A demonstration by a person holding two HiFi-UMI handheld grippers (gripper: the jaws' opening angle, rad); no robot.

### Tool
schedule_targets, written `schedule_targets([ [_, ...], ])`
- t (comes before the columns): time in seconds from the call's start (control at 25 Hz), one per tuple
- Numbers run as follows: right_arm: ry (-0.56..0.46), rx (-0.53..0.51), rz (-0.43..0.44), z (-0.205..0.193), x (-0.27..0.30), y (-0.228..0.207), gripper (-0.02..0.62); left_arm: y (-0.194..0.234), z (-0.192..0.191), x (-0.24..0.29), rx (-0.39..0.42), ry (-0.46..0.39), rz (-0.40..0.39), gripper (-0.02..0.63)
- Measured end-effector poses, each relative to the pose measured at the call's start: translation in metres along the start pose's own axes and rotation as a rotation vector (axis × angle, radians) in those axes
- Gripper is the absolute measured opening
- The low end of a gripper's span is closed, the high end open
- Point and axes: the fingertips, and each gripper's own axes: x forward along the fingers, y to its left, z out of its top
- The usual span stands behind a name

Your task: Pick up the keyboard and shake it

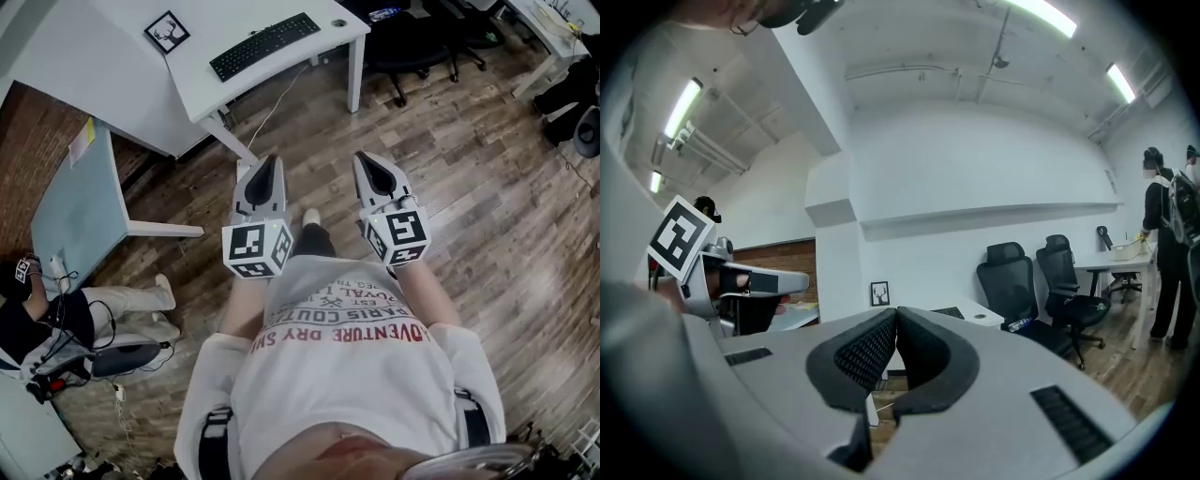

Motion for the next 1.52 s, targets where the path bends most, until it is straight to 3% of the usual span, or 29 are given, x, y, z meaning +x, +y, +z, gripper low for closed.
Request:
schedule_targets([
  [0.4,0.030,0.007,-0.097,-0.004,0.089,-0.037,0.026,0.056,0.000,0.096,-0.034,0.001,-0.099,0.034],
  [0.96,0.090,0.014,-0.137,0.013,0.320,-0.048,0.026,0.252,0.026,0.254,-0.071,0.033,-0.105,0.034],
  [1.2,0.162,0.020,-0.107,0.000,0.383,-0.049,0.026,0.321,0.012,0.289,-0.129,0.067,-0.036,0.034],
  [1.52,0.204,0.029,-0.007,-0.023,0.458,-0.071,0.026,0.365,-0.012,0.320,-0.161,0.107,0.094,0.034],
])
